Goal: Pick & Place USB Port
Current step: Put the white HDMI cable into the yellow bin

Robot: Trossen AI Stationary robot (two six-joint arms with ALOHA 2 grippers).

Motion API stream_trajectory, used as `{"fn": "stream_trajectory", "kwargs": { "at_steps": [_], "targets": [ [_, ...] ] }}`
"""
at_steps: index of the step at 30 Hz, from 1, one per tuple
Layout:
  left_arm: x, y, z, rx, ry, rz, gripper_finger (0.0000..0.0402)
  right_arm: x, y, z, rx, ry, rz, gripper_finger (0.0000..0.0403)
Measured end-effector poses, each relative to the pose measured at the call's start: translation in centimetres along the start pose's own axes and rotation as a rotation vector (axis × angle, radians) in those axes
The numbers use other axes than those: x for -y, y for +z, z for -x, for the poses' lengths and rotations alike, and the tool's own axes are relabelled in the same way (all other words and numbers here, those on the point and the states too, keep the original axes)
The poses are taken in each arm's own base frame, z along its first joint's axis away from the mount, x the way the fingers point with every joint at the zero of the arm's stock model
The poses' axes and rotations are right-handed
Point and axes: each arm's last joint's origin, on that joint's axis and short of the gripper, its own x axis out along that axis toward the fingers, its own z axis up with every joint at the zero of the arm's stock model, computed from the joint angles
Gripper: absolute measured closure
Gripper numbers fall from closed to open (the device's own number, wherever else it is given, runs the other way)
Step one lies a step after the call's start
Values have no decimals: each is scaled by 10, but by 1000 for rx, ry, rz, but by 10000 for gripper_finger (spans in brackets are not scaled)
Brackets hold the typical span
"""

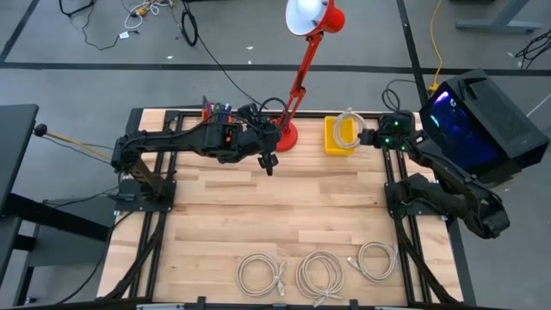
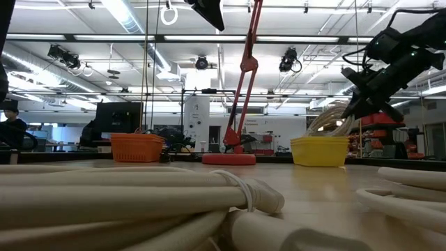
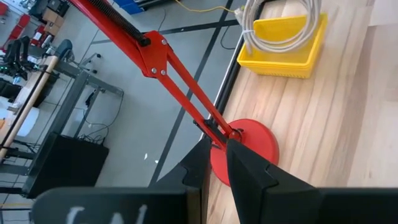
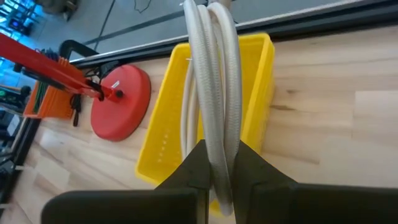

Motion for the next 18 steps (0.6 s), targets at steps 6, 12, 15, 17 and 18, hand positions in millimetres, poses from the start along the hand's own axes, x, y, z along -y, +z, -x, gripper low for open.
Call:
{"fn": "stream_trajectory", "kwargs": {
  "at_steps": [6, 12, 15, 17, 18],
  "targets": [
    [0, 0, 0, 0, 0, 0, 344, 1, -1, -2, 3, 13, -15, 378],
    [0, 2, 0, 20, 2, 18, 344, 0, 1, -2, 27, 28, -10, 378],
    [0, 3, 0, 26, 3, 24, 344, 0, 1, -2, 27, 28, -8, 376],
    [0, 3, 0, 26, 3, 24, 344, 0, 1, -2, 23, 35, -8, 355],
    [0, 3, 0, 26, 3, 24, 344, -1, 1, -2, 21, 38, -8, 338]
  ]
}}
